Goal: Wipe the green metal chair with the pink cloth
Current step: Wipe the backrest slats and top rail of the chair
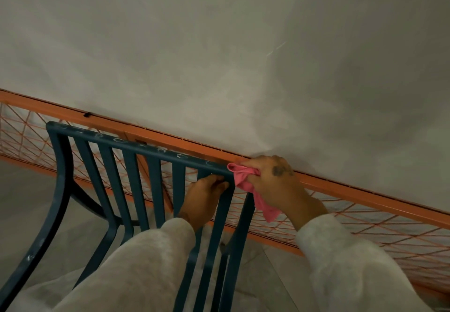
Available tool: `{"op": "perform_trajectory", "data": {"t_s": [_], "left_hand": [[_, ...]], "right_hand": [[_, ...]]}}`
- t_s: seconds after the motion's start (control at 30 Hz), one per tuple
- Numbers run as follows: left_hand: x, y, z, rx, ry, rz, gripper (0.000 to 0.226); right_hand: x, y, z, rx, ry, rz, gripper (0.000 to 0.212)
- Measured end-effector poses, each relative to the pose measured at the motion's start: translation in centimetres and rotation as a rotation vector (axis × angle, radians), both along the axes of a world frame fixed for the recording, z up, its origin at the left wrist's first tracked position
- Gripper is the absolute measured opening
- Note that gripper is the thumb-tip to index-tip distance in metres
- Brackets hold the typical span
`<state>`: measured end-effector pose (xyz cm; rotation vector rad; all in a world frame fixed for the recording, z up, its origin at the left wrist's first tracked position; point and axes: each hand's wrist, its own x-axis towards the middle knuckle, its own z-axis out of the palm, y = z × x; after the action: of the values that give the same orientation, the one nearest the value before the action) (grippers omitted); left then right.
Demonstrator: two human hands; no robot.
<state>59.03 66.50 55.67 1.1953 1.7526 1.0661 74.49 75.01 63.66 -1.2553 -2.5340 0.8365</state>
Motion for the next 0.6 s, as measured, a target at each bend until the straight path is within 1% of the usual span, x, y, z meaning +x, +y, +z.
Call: {"op": "perform_trajectory", "data": {"t_s": [0.07,0.13,0.23,0.33,0.4,0.5,0.6], "left_hand": [[0.0,-0.2,0.0,0.017,-0.019,-0.021,0.018],[0.0,-0.4,0.0,0.022,-0.035,-0.025,0.016],[0.0,-0.3,0.0,0.012,-0.04,-0.012,0.012],[-0.2,0.0,0.2,-0.016,-0.028,-0.012,0.013],[-0.2,0.1,0.4,-0.016,-0.021,-0.018,0.018],[-0.2,-0.1,0.5,-0.004,-0.037,-0.024,0.02],[-0.1,-0.1,0.3,0.001,-0.01,-0.038,0.013]], "right_hand": [[1.4,0.4,-0.1,-0.066,0.026,-0.023,0.024],[2.6,1.3,0.3,-0.15,0.024,-0.041,0.024],[2.4,2.6,1.5,-0.191,-0.041,-0.02,0.009],[0.4,2.6,1.4,-0.122,-0.094,0.03,0.025],[-0.3,1.8,0.9,-0.096,-0.054,0.006,0.013],[1.1,1.0,0.2,-0.089,0.032,-0.011,0.021],[3.7,1.7,0.7,-0.27,0.13,-0.076,0.026]]}}
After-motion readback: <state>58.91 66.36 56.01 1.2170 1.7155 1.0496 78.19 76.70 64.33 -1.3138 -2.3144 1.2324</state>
